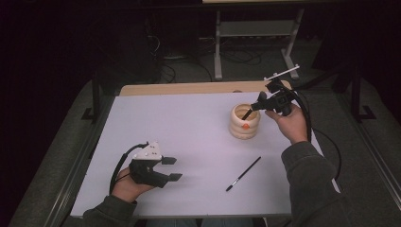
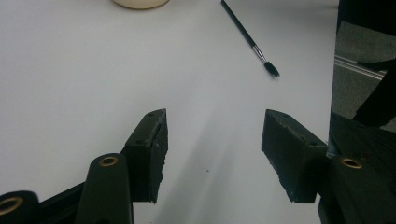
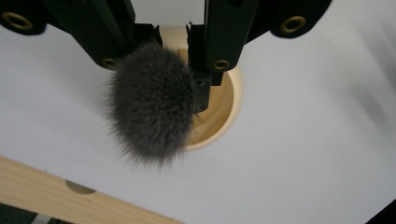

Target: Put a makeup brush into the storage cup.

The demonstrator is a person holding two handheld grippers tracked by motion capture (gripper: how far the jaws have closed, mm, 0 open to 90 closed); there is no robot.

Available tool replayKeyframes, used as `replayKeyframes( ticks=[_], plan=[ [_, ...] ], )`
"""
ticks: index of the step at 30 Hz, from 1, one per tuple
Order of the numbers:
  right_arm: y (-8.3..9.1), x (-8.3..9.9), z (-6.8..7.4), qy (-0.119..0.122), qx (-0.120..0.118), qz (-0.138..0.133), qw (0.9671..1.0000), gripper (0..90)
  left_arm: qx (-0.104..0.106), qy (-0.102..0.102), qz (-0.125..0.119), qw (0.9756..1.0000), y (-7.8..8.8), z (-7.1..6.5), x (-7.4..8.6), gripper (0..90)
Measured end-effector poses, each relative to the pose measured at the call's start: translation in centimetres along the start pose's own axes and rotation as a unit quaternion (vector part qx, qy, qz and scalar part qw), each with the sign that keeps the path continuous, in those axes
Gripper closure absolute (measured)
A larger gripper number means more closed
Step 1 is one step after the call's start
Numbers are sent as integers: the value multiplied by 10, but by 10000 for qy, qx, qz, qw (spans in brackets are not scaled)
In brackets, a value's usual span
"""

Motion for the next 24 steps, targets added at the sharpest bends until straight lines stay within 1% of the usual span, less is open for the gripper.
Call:
replayKeyframes(
  ticks=[2,4,5,6,8,10,11,12,14,15,17,19,21,24],
  plan=[
    [-3,2,-1,-24,-31,48,10000,766,-5,27,-8,10000,0,-1,0,403],
    [-6,4,-1,-29,-17,66,10000,766,-21,10,1,10000,0,-1,0,402],
    [-7,5,0,-37,-50,69,10000,766,-27,-1,-4,10000,0,0,-1,401],
    [-7,6,-1,5,-39,53,10000,765,-28,-6,-3,10000,1,0,-1,400],
    [-7,8,-1,-35,-18,65,10000,765,-28,11,4,10000,0,0,-1,396],
    [-8,9,-1,-12,-39,45,10000,764,-20,35,7,10000,0,0,0,394],
    [-8,10,-1,11,-16,45,10000,763,-24,4,33,10000,-1,-1,0,394],
    [-8,11,0,-14,-42,36,10000,762,-23,-20,49,10000,-1,-1,0,394],
    [-8,13,0,40,-29,24,10000,761,-9,-13,48,10000,-2,-2,-1,394],
    [-8,14,1,16,-31,38,10000,759,-9,-24,48,10000,-2,-2,-1,394],
    [-7,15,1,34,-42,8,10000,703,-11,-31,62,10000,-2,-2,-1,394],
    [-5,17,0,11,-120,-29,9999,675,-7,-12,51,10000,-3,-2,-1,393],
    [-4,19,-1,10,-79,-53,10000,638,-11,-17,46,10000,-2,-2,-1,392],
    [-1,23,-2,38,-96,-139,9999,615,-31,15,32,10000,-3,-1,-1,390]
  ],
)
Point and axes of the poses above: each handheld gripper's, and its own axes: y roughly backward along the jaws, x roughly out of its underside, z roughly to its left, the point moved 4 cm from there along -y, roughly forward along the jaws, and after that the axes turned 8 degrees about z, right-handed, at the moved point
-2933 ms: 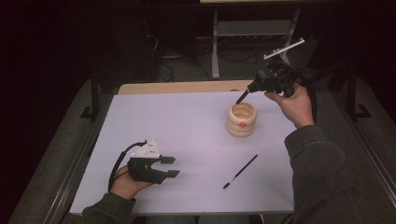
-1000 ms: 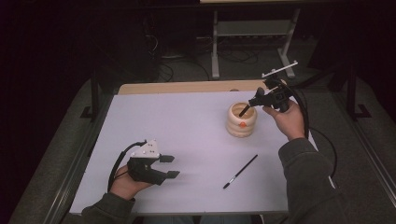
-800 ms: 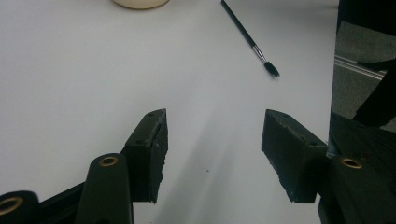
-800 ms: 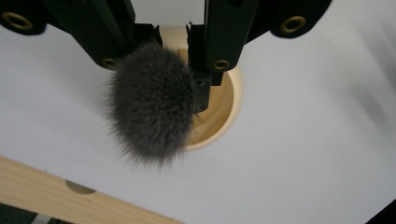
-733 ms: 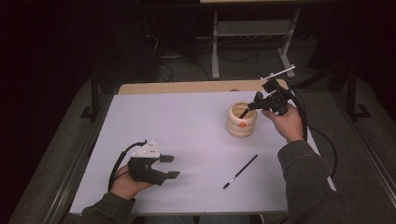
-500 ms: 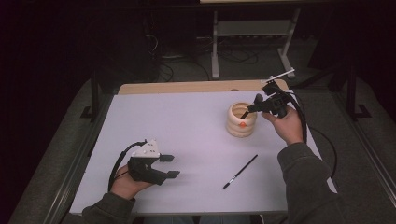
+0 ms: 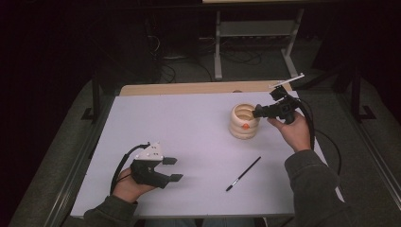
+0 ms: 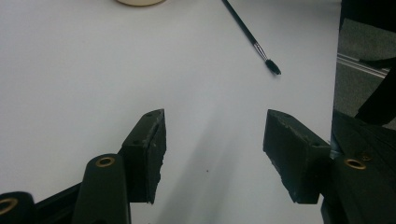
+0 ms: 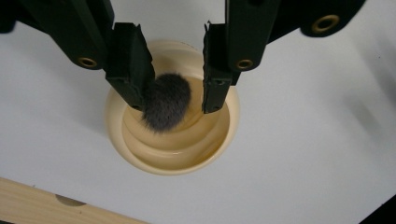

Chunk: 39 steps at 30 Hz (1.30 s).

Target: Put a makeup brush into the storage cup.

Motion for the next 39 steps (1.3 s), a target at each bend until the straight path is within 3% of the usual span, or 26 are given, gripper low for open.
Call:
replayKeyframes(
  ticks=[13,39],
  plan=[
    [8,20,-3,-93,-134,-194,9997,543,-72,65,-28,9999,2,4,2,376],
    [7,39,18,335,-436,-255,9982,483,-134,168,-36,9998,4,13,5,370]
  ],
)
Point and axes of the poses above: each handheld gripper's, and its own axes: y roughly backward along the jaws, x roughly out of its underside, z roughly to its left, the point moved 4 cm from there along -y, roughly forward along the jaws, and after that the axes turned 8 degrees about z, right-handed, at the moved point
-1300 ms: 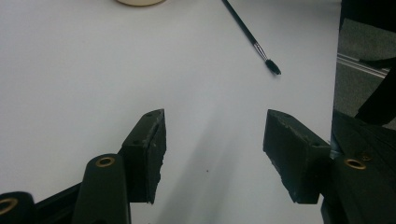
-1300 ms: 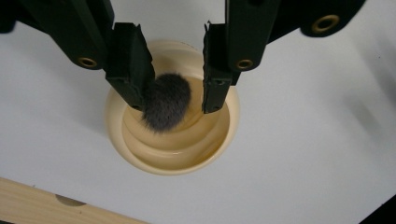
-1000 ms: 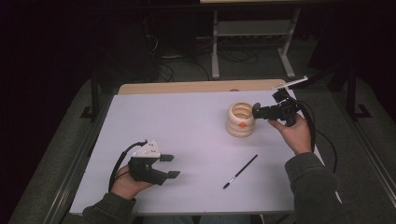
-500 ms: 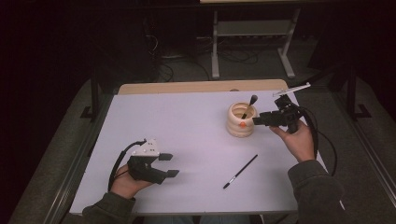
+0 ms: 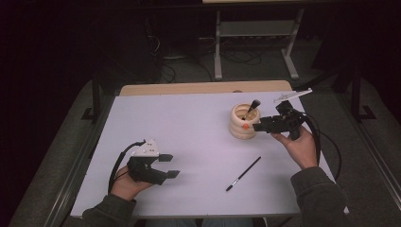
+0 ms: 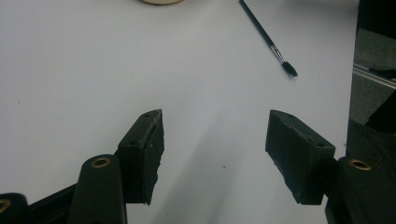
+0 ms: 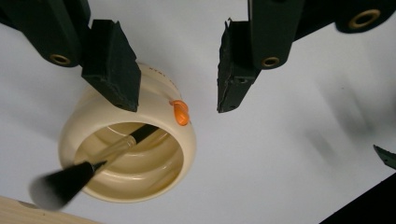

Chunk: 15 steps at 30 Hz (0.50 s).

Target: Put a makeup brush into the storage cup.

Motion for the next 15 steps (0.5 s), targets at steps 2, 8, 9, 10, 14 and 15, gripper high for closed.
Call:
replayKeyframes(
  ticks=[2,8,9,10,14,15],
  plan=[
    [-1,2,2,32,-8,7,10000,480,-7,-5,6,10000,0,0,0,369],
    [-3,7,8,185,-96,-25,9998,443,5,55,-13,10000,1,-1,0,371],
    [-3,9,8,195,-114,-5,9997,438,2,55,-25,10000,1,-1,0,371],
    [-4,10,8,219,-92,20,9997,436,-7,32,-29,10000,1,-1,0,371],
    [-4,16,11,221,-131,-6,9997,435,-19,48,-32,10000,1,-2,-1,371],
    [-4,17,12,230,-158,-16,9996,433,-15,58,-35,10000,1,-2,-1,371]
  ],
)
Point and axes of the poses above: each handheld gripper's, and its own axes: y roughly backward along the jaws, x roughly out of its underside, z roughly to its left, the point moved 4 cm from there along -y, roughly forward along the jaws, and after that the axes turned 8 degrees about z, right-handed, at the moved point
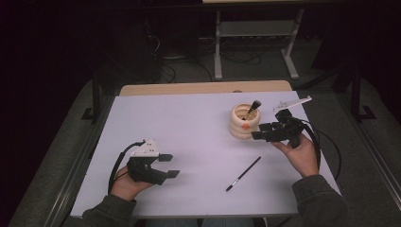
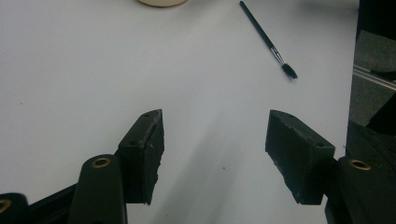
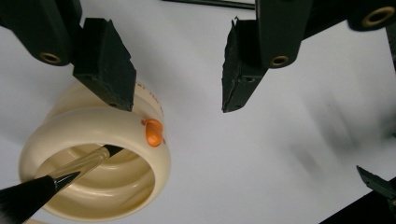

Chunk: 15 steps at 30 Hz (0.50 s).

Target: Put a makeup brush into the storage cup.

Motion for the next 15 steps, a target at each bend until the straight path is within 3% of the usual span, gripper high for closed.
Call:
replayKeyframes(
  ticks=[7,15],
  plan=[
    [3,6,9,156,-19,-66,9999,423,11,0,5,10000,0,-1,0,371],
    [0,12,11,163,-51,-107,9998,416,24,-42,44,10000,-1,0,0,366]
  ],
)
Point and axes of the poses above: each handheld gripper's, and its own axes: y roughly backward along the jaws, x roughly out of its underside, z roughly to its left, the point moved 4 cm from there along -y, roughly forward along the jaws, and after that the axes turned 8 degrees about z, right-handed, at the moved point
